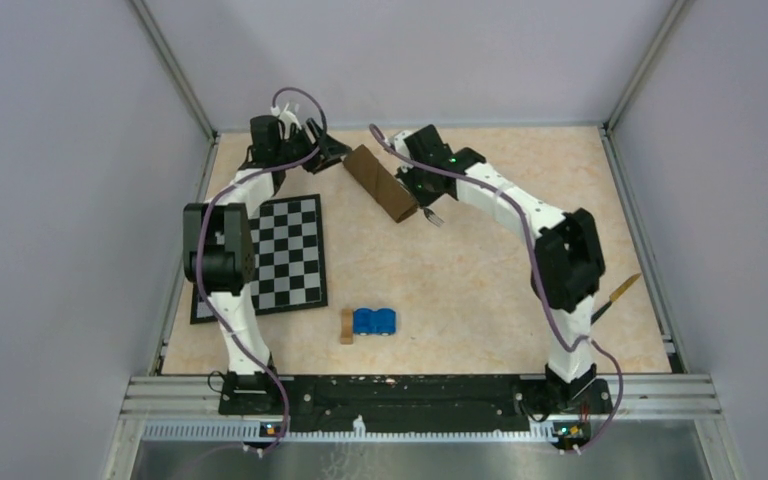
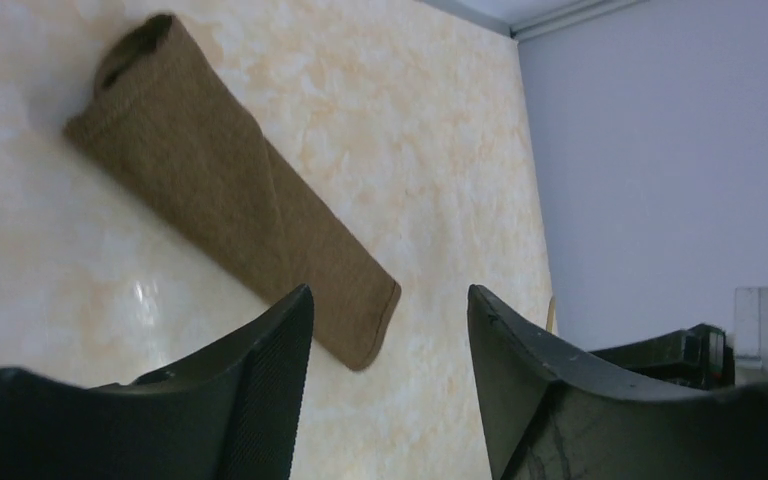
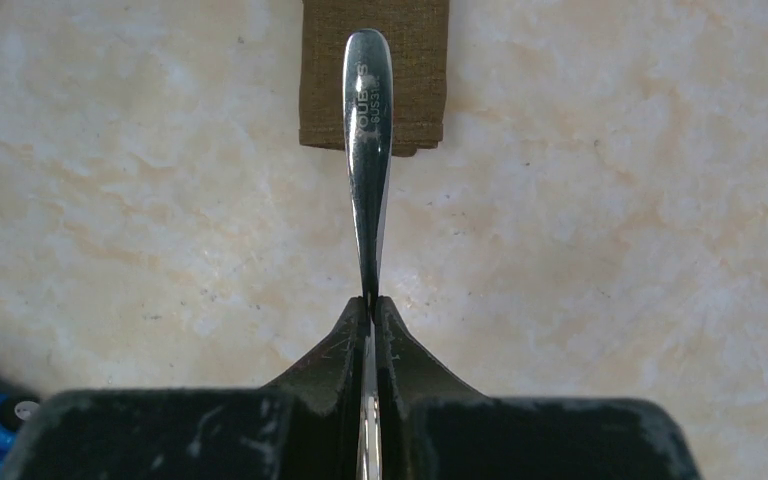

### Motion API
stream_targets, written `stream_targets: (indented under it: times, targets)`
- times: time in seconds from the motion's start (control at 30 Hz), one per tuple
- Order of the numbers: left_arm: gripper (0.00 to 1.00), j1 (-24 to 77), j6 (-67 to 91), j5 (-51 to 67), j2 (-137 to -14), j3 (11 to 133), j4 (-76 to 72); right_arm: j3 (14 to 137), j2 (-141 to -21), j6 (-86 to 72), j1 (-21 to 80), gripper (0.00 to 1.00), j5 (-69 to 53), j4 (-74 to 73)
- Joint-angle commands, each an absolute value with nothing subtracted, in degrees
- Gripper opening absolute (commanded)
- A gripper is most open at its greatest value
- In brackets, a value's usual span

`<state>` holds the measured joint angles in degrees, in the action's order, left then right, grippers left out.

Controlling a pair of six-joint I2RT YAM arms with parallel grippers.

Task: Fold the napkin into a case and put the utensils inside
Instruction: Insert the fork into the folded napkin.

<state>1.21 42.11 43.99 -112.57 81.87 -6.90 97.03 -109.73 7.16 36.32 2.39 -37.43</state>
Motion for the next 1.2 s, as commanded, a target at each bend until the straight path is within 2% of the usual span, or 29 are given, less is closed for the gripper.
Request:
stream_targets:
  times: [0.0, 0.1, 0.27, 0.63, 1.17]
  targets:
    - [0.61, 2.2, 44.0, 43.8, -121.9, 91.5, -16.2, 111.0, -120.4, 2.8, 37.2, 0.0, 8.3, -46.4]
    - [0.42, 2.8, 45.5, 45.2, -128.9, 98.8, -17.9, 122.7, -128.4, 3.4, 37.6, 0.0, 9.0, -52.5]
    - [0.26, 3.6, 45.6, 43.0, -136.9, 106.0, -18.5, 137.6, -138.2, 4.5, 37.6, 0.0, 9.8, -58.1]
    - [0.19, 3.9, 42.8, 36.4, -143.2, 109.6, -14.8, 145.1, -145.2, 7.8, 37.8, 0.0, 9.9, -56.9]
    - [0.16, 5.1, 41.1, 34.2, -144.7, 108.4, -13.6, 149.1, -150.9, 9.8, 37.9, 0.0, 10.5, -52.0]
